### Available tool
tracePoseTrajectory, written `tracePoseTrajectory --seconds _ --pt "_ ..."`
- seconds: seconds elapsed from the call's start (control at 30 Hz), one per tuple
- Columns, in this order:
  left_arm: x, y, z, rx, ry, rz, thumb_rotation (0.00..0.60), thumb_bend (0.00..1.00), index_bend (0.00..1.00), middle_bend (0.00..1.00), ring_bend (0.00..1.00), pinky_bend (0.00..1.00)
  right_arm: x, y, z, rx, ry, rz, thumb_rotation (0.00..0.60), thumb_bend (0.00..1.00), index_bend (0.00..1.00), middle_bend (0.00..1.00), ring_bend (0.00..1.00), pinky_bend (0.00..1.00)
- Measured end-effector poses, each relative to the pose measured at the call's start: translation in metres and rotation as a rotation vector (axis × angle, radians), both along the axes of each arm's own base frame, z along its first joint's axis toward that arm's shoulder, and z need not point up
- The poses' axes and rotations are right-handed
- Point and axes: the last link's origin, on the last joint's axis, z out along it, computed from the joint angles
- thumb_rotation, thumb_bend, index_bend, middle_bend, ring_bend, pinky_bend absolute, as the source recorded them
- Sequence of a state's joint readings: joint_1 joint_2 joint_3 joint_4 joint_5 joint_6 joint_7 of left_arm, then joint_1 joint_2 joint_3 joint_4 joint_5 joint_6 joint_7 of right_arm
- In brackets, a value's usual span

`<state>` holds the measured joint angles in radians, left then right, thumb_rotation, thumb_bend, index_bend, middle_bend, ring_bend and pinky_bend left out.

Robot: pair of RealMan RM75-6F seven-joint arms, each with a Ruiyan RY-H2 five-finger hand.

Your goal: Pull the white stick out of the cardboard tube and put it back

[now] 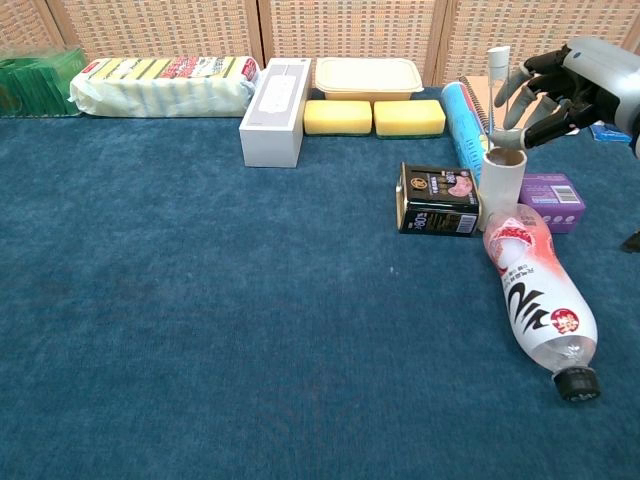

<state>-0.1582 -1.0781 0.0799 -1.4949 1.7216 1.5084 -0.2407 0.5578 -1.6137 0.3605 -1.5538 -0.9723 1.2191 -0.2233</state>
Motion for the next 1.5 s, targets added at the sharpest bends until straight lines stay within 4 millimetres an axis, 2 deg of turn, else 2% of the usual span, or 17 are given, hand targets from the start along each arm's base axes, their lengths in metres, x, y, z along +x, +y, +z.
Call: tracePoseTrajectory --seconds 0.67,1.5 --pt "0.0 -0.001 0.003 -0.001 -0.01 -0.004 0.462 0.11 0.16 0.08 0.03 0.24 0.01 0.0 -0.015 -0.004 0.007 -0.003 0.552 0.3 0.4 0.5 0.5 0.47" --pt "0.0 0.0 0.0 -0.009 0.0 -0.002 0.464 0.11 0.16 0.08 0.03 0.24 0.009 -0.005 0.001 -0.033 0.043 -0.008 0.553 0.3 0.41 0.51 0.53 0.48"
